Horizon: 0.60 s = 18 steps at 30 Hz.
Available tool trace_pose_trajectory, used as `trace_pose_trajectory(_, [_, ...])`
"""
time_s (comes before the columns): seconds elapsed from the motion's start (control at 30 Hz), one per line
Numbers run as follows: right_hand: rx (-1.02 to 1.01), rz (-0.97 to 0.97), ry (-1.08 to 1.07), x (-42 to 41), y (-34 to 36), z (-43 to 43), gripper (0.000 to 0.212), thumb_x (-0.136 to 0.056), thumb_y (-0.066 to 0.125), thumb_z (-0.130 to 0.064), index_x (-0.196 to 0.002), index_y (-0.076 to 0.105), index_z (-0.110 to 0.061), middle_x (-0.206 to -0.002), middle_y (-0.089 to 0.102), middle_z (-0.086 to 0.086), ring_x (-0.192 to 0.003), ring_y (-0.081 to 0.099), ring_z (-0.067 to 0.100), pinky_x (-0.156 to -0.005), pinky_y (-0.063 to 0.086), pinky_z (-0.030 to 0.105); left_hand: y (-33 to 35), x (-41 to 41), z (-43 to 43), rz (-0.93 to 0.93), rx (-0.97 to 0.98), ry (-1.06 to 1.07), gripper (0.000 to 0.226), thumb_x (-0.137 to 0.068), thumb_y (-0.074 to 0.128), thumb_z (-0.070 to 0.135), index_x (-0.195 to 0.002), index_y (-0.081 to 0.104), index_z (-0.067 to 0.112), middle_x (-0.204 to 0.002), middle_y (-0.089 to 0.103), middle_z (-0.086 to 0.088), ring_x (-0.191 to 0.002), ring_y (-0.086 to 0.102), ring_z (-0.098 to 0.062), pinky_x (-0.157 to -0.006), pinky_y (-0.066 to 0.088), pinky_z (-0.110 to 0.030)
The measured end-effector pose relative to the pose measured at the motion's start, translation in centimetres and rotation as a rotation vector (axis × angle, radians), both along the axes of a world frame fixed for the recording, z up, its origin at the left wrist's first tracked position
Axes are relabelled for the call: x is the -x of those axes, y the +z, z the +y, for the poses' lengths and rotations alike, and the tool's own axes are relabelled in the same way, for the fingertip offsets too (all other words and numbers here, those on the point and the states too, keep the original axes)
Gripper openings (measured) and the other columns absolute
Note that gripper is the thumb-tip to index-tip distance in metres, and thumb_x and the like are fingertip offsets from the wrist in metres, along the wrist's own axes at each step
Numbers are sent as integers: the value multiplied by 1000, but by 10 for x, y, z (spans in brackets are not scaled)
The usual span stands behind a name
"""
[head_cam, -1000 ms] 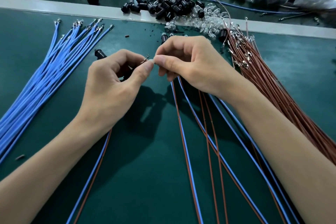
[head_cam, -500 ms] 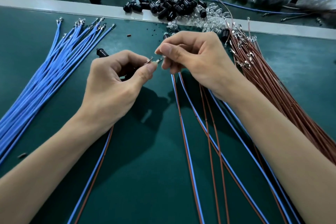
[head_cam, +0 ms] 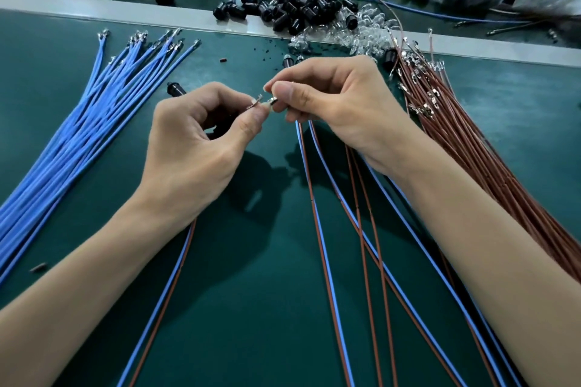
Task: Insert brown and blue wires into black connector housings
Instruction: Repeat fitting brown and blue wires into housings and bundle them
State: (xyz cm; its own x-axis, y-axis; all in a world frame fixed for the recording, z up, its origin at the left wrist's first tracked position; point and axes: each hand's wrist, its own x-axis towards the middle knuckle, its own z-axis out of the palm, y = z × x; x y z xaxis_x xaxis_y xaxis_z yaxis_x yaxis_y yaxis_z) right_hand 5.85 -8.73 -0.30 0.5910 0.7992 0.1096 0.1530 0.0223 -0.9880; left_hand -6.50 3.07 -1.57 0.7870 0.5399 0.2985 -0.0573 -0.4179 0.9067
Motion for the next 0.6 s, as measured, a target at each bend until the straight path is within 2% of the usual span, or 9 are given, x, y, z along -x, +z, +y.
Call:
trace_pose_trajectory(0.1, [10, 12, -10, 0, 0, 0, 6, -85, 67, -8, -90, 71, -8, -71, 69, -5, -65, 61, 4, -67, 51, 16, 0, 0, 0, -3, -13, -4, 19, -85, 71, 16, -74, 63, 29, -63, 65, 16, -61, 56, 2, -60, 42, -10])
trace_pose_trajectory(0.3, [-12, 35, 20, 1, 1, 0, 7, -86, 66, -4, -89, 69, -9, -68, 67, -6, -61, 63, 5, -66, 51, 17, 0, 0, -1, -10, -28, 4, 18, -85, 70, 17, -74, 62, 29, -64, 65, 23, -62, 58, 3, -61, 44, -10])
trace_pose_trajectory(0.6, [3, 49, 27, -2, 0, -2, 6, -83, 69, -6, -85, 70, -11, -69, 70, -3, -64, 66, 6, -70, 55, 20, 0, 0, -2, -12, -42, 19, 18, -86, 70, 18, -75, 62, 30, -66, 67, 14, -63, 59, 1, -63, 48, -15])
